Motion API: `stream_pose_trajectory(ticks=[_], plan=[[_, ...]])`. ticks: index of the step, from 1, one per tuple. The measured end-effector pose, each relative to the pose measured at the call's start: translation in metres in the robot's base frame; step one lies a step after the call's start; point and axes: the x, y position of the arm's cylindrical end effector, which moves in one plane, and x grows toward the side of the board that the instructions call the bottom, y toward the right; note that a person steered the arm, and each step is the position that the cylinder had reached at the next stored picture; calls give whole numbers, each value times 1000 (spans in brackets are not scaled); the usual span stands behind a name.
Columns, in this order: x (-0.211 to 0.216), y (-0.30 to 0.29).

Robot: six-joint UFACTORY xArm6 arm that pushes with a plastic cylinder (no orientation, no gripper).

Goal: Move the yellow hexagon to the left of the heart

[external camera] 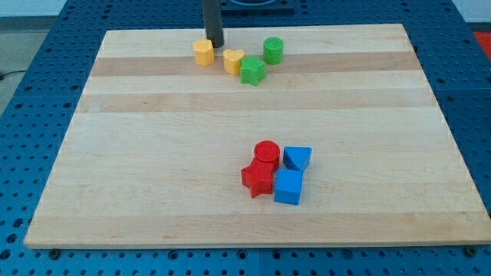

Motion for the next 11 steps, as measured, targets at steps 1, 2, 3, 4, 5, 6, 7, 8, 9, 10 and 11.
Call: stream_pose_trajectory(ticks=[1,2,3,4,5,6,7,8,9,10,11], plan=[[11,15],[29,-28],[30,-71],[36,-84],[44,-82],[48,-82],[77,-79],[102,-84],[90,-86],[72,-97],[102,-101]])
